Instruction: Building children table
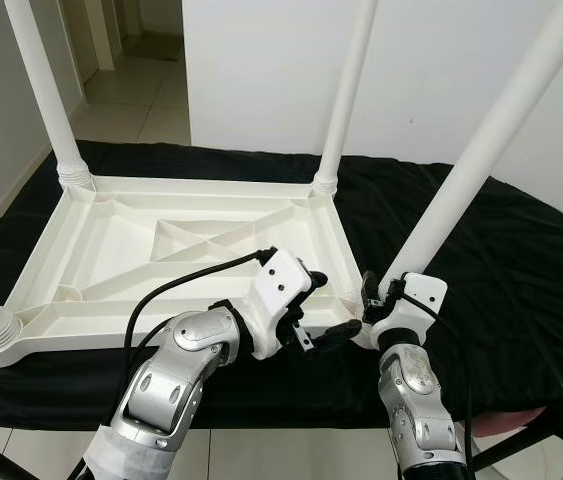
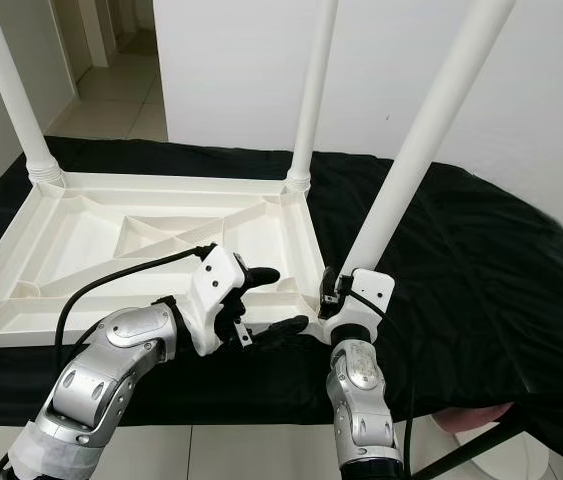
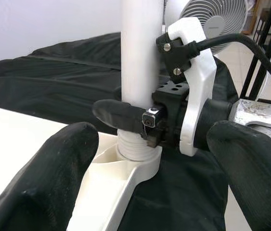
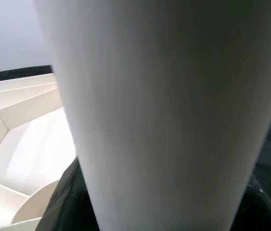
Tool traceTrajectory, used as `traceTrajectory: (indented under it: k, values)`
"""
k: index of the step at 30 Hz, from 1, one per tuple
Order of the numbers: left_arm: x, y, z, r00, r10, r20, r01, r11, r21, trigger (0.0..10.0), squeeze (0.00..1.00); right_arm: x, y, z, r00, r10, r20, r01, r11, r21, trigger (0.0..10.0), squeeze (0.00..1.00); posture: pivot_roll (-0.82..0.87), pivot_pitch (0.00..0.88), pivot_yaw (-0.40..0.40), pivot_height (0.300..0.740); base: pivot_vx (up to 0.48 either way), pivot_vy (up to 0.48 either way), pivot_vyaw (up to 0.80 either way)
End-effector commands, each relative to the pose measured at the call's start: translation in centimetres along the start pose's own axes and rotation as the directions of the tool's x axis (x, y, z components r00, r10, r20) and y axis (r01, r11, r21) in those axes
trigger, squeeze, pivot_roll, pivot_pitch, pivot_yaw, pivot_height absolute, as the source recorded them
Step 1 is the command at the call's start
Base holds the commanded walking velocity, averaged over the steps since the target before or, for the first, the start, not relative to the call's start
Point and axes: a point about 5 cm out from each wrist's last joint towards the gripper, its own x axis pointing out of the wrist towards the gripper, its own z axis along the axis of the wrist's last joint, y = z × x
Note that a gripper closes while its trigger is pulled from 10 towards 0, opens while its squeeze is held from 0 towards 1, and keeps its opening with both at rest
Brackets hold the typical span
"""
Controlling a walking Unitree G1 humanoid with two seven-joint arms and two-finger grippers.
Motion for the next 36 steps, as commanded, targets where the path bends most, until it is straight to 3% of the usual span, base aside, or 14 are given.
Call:
traceTrajectory:
  k: [1, 5, 10, 22, 23, 29, 34, 35, 36]
  values:
    - [0.0, 0.5, 0.4, 0.997, 0.079, 0.003, -0.079, 0.997, 0.014, 10.0, 0.0, -0.6, -0.8, -2.2, 0.991, -0.059, -0.12, 0.067, 0.995, 0.07, 10.0, 0.0, -0.06, 0.0, -0.026, 0.74, 0.0, 0.0, 0.0]
    - [0.0, 0.5, 0.4, 0.997, 0.081, 0.005, -0.081, 0.997, 0.012, 10.0, 0.0, -0.7, -2.0, -1.6, 0.974, -0.209, -0.089, 0.214, 0.975, 0.054, 10.0, 0.0, -0.06, 0.0, -0.025, 0.74, 0.0, 0.0, 0.0]
    - [0.0, 0.5, 0.5, 0.997, 0.081, 0.006, -0.081, 0.997, 0.01, 10.0, 0.0, -0.8, -2.5, -1.9, 0.953, -0.282, -0.106, 0.289, 0.956, 0.054, 10.0, 0.0, -0.06, 0.0, -0.025, 0.74, 0.0, 0.0, 0.0]
    - [0.0, 0.6, 0.5, 0.997, 0.081, 0.005, -0.082, 0.997, 0.011, 10.0, 0.0, -0.6, -1.6, -1.3, 0.975, -0.216, -0.056, 0.218, 0.975, 0.041, 10.0, 0.0, -0.07, 0.0, -0.022, 0.74, 0.0, 0.0, 0.0]
    - [0.1, 0.6, 0.5, 0.997, 0.08, 0.006, -0.08, 0.997, 0.01, 10.0, 0.0, -0.5, -1.4, -0.5, 0.986, -0.169, -0.004, 0.169, 0.984, 0.063, 10.0, 1.0, -0.07, 0.0, -0.022, 0.74, 0.0, 0.0, 0.0]
    - [0.1, 0.5, 0.5, 0.997, 0.077, 0.006, -0.077, 0.997, 0.01, 10.0, 0.0, -0.4, -1.6, 0.3, 0.988, -0.145, 0.052, 0.142, 0.988, 0.052, 10.0, 1.0, -0.07, 0.0, -0.022, 0.74, 0.0, 0.0, 0.0]
    - [0.2, 0.4, 0.5, 0.997, 0.073, 0.009, -0.073, 0.997, 0.006, 10.0, 0.0, 0.1, -1.7, 1.6, 0.991, -0.072, 0.115, 0.073, 0.997, -0.006, 10.0, 1.0, -0.07, 0.0, -0.022, 0.74, 0.0, 0.0, 0.0]
    - [0.2, 0.4, 0.5, 0.997, 0.073, 0.01, -0.073, 0.997, 0.006, 10.0, 0.0, 0.2, -1.7, 1.8, 0.991, -0.045, 0.122, 0.048, 0.999, -0.022, 10.0, 0.0, -0.07, 0.0, -0.022, 0.74, 0.0, 0.0, 0.0]
    - [0.3, 0.4, 0.5, 0.997, 0.073, 0.01, -0.073, 0.997, 0.006, 10.0, 0.0, 0.2, -1.7, 1.9, 0.992, -0.021, 0.127, 0.024, 0.999, -0.028, 10.0, 0.0, -0.07, 0.0, -0.023, 0.74, 0.0, 0.0, 0.0]
